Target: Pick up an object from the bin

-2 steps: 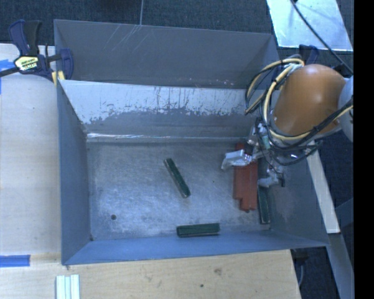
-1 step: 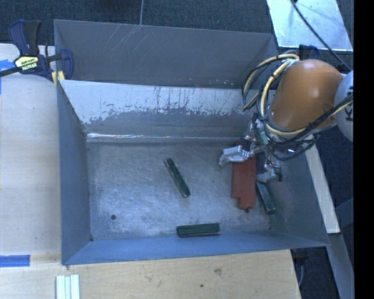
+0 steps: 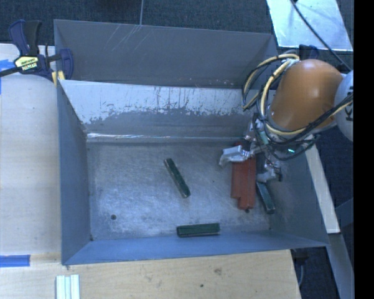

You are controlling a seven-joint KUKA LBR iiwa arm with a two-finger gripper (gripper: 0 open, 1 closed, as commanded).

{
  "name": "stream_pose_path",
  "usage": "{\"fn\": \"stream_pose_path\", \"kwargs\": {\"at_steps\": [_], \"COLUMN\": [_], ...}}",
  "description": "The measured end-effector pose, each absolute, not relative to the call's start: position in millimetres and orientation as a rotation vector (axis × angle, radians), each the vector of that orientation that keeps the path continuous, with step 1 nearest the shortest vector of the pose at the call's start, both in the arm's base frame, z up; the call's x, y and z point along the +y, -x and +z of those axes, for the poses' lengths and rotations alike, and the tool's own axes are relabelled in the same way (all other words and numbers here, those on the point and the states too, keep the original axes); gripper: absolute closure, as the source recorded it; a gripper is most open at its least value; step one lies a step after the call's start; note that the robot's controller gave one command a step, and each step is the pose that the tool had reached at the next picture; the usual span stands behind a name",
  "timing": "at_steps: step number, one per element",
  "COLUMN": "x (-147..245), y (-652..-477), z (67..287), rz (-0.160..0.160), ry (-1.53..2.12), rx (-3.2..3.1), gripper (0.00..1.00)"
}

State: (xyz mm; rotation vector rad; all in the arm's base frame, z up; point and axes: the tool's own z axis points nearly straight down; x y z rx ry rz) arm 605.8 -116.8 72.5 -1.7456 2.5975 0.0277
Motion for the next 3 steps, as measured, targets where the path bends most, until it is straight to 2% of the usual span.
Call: {"fn": "stream_pose_path", "kwargs": {"at_steps": [1, 2, 3], "x": [-143, -143, -127], "y": [-608.8, -609.8, -609.5], "z": [72, 75, 96], "rz": [0.025, 0.026, 0.022], "ry": [2.351, 2.348, 2.566], "rx": [2.057, 2.059, 1.781], "gripper": [0.0, 1.0, 1.0]}}
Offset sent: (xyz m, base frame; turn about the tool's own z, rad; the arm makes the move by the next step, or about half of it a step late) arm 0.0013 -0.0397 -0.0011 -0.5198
